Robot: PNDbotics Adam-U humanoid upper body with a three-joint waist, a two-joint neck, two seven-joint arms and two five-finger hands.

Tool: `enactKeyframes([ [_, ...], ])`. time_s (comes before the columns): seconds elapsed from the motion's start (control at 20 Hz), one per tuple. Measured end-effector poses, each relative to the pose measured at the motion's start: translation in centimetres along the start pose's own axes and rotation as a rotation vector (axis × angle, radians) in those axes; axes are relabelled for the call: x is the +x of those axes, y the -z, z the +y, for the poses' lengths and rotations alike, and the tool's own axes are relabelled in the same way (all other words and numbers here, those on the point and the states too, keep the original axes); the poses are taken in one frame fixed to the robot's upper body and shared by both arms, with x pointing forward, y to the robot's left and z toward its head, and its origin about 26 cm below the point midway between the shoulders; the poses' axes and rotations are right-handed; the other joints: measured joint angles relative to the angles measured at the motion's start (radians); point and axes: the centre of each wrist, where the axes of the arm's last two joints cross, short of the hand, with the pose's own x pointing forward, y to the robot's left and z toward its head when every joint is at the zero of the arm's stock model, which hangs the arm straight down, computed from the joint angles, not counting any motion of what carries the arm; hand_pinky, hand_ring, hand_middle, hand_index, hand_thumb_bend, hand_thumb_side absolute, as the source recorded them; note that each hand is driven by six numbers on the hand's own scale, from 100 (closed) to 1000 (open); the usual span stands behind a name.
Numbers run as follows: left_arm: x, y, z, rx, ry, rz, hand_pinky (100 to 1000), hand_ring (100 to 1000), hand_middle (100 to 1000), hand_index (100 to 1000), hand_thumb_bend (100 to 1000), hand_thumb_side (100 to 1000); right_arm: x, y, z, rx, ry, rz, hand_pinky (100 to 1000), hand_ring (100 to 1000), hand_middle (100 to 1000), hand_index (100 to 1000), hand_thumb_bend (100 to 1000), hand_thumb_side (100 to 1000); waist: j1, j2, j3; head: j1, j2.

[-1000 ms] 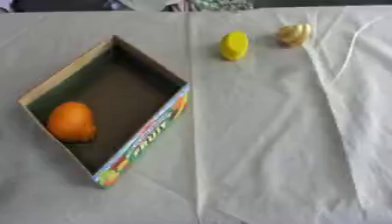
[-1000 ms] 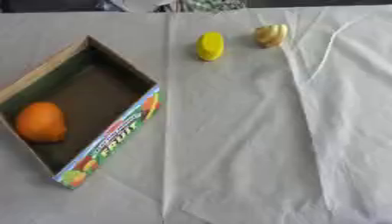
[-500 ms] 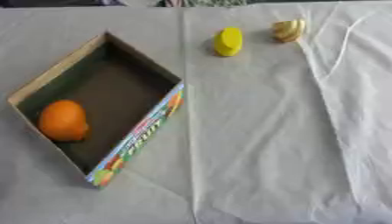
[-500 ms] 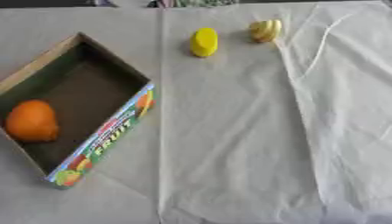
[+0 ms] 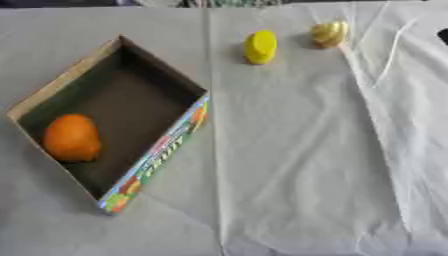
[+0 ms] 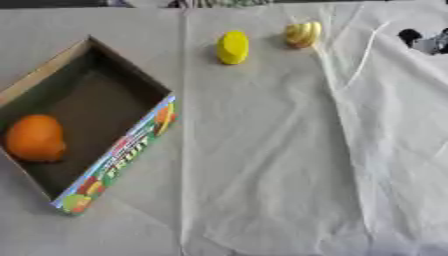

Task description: Pick up objects on the table and place them in the box.

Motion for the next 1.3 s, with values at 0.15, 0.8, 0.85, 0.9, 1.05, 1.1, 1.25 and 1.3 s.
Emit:
enactKeyframes([
  [0.15, 0.0, 0.0, 0.0, -0.003, -0.003, 0.000, 811, 789, 747, 869, 120, 398, 0.3, 0.2, 0.2, 0.026, -0.003, 0.012, 946, 1000, 858, 944, 114, 413, 0.000, 0.000, 0.002, 0.000, 0.000],
  [0.8, 0.0, 0.2, -0.3, -0.016, -0.021, -0.003, 811, 790, 748, 869, 100, 420, 0.7, 2.2, 0.5, -0.050, 0.061, 0.037, 943, 1000, 843, 978, 197, 258, 0.000, 0.020, 0.017, -0.012, -0.008],
  [0.85, 0.0, 0.2, -0.3, -0.017, -0.023, -0.002, 811, 790, 748, 869, 100, 423, 0.7, 2.5, 0.4, -0.059, 0.065, 0.049, 944, 1000, 841, 979, 210, 243, -0.001, 0.023, 0.019, -0.015, -0.009],
  [0.9, 0.0, 0.2, -0.4, -0.019, -0.026, -0.003, 811, 790, 748, 869, 100, 426, 0.7, 2.8, 0.4, -0.067, 0.066, 0.061, 944, 1000, 841, 981, 216, 232, -0.003, 0.027, 0.021, -0.017, -0.009],
  [1.05, 0.0, 0.3, -0.7, -0.017, -0.037, -0.007, 812, 790, 747, 868, 100, 432, 0.9, 3.8, 0.3, -0.084, 0.058, 0.095, 945, 1000, 839, 982, 220, 197, -0.010, 0.040, 0.030, -0.027, -0.013],
  [1.1, 0.0, 0.4, -0.7, -0.018, -0.040, -0.010, 812, 790, 747, 868, 100, 432, 0.9, 4.1, 0.4, -0.090, 0.056, 0.106, 945, 1000, 839, 982, 220, 197, -0.013, 0.045, 0.034, -0.031, -0.016],
  [1.25, 0.0, 0.7, -1.0, -0.024, -0.050, -0.021, 812, 790, 747, 868, 100, 440, 1.0, 4.9, 0.5, -0.103, 0.049, 0.132, 943, 1000, 845, 983, 228, 209, -0.021, 0.059, 0.046, -0.043, -0.026],
  [1.3, 0.0, 0.8, -1.0, -0.026, -0.054, -0.024, 812, 790, 747, 868, 100, 443, 1.0, 5.1, 0.5, -0.106, 0.046, 0.139, 943, 1000, 848, 983, 246, 218, -0.023, 0.065, 0.049, -0.047, -0.030],
])
